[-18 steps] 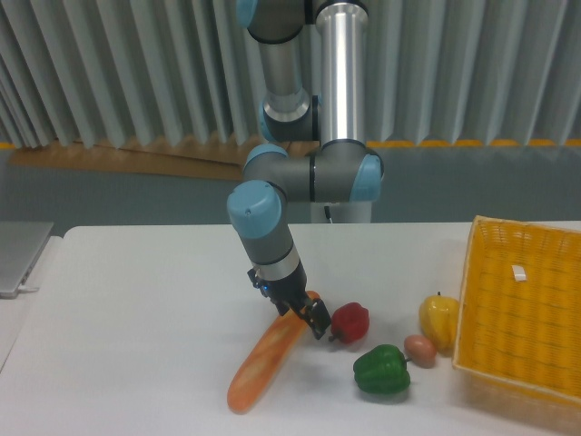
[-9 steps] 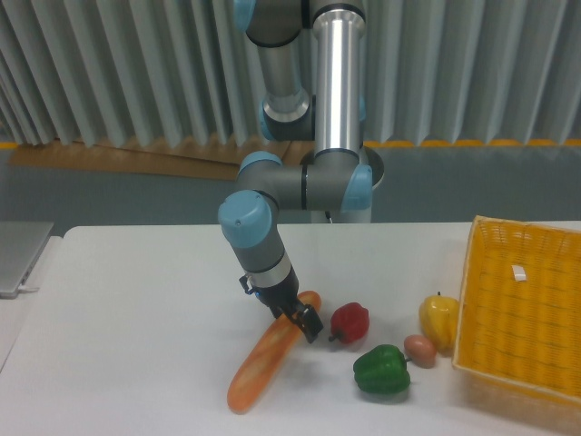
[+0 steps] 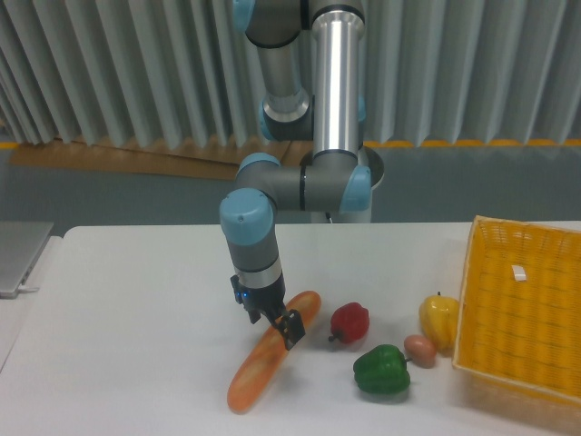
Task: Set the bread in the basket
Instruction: 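Descend further and close the gripper around the baguette's middle, then tighten the grip on the baguette and begin lifting it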
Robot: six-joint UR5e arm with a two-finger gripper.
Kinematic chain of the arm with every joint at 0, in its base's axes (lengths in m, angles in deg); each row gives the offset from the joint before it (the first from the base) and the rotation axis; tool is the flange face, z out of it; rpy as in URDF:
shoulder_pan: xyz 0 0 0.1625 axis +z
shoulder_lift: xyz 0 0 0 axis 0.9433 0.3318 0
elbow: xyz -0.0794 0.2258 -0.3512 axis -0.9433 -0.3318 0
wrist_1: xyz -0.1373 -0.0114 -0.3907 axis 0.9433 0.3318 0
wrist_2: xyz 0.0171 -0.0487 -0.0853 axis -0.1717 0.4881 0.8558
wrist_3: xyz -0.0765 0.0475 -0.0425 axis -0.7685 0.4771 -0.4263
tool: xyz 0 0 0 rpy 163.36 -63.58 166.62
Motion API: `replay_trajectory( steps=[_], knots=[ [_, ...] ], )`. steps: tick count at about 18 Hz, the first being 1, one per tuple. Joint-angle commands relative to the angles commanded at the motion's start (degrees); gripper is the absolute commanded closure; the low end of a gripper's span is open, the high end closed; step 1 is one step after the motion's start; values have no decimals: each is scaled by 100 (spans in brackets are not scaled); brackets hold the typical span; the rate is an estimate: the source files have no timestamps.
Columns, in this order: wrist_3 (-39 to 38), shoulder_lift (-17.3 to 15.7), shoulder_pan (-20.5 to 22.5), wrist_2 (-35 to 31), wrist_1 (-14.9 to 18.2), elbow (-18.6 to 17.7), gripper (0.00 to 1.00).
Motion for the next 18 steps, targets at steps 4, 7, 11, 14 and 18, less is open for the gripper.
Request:
replay_trajectory(
  steps=[4,7,11,14,18],
  knots=[
    [-9,176,-17,-35,-53,0,0],
    [0,185,-18,-35,-44,0,0],
    [9,167,-26,-35,-44,-9,0],
    [9,202,-35,-35,-44,-9,0],
    [35,246,-35,-158,-36,-9,0]
  ],
)
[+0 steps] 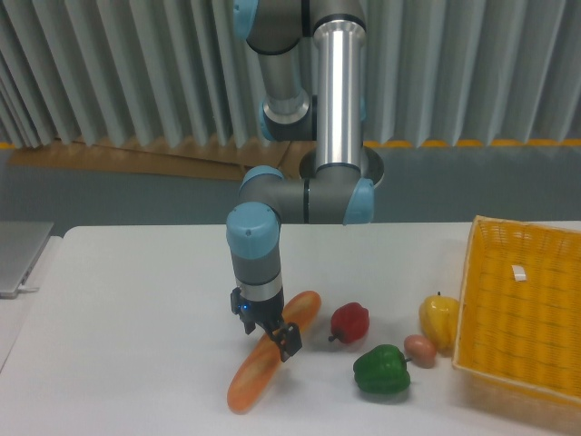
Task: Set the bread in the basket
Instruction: 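Tighten the grip on the baguette and begin lifting it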
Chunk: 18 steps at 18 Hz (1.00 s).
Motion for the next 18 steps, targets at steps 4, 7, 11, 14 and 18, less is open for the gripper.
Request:
replay_trajectory(
  steps=[4,7,11,14,18],
  knots=[
    [9,-9,18,-18,0,9,0],
    [9,9,26,-36,0,0,0],
    [0,26,26,-71,0,-9,0],
    [0,53,18,-158,-9,-9,0],
    [0,88,-17,-185,-9,-9,0]
  ],
)
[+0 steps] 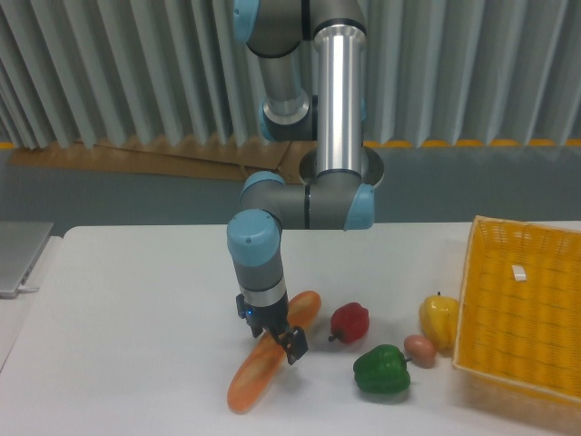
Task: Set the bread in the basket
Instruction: 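Tighten the grip on the baguette and begin lifting it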
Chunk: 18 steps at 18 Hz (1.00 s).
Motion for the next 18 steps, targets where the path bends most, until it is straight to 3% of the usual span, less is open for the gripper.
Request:
replay_trajectory(
  steps=[3,5,6,7,10,12,18],
  knots=[
    [0,-9,0,0,0,0,2],
    [0,0,-9,-9,0,0,17],
    [0,0,-9,-9,0,0,28],
    [0,0,-9,-9,0,-17,46],
    [0,0,-9,-9,9,-18,48],
    [0,-9,-18,-9,9,-44,63],
    [26,-105,0,0,26,-35,66]
  ],
)
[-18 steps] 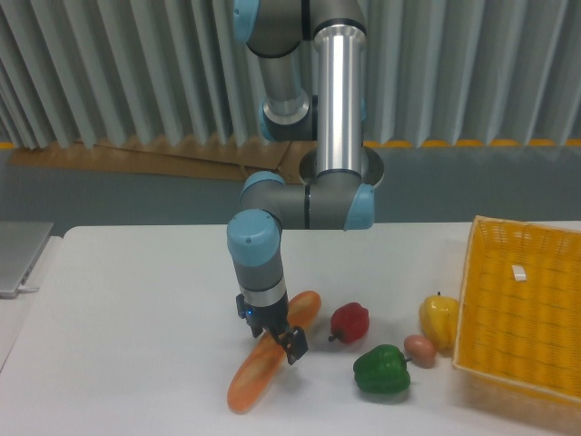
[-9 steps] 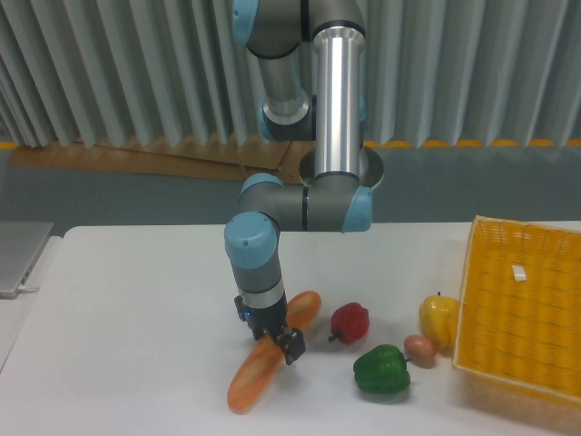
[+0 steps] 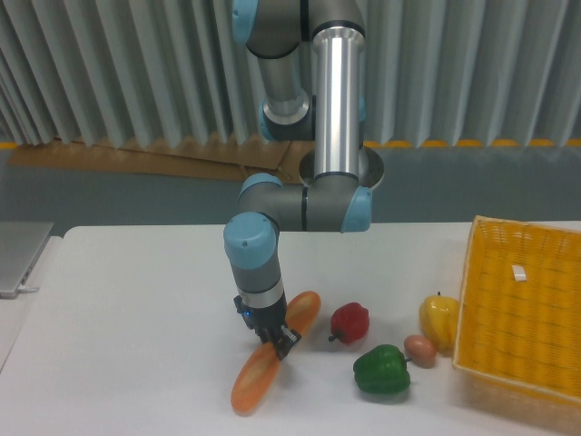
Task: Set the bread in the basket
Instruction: 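Tighten the grip on the baguette and begin lifting it, then lift the baguette and carry it over the yellow basket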
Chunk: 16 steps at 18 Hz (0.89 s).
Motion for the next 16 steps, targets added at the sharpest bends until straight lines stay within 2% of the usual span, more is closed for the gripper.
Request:
replay_trajectory(
  steps=[7,11,16],
  knots=[
    [9,-395,88,0,70,-9,66],
    [473,-659,412,0,438,-9,68],
    [1896,-967,957,-9,1106,-9,67]
  ],
)
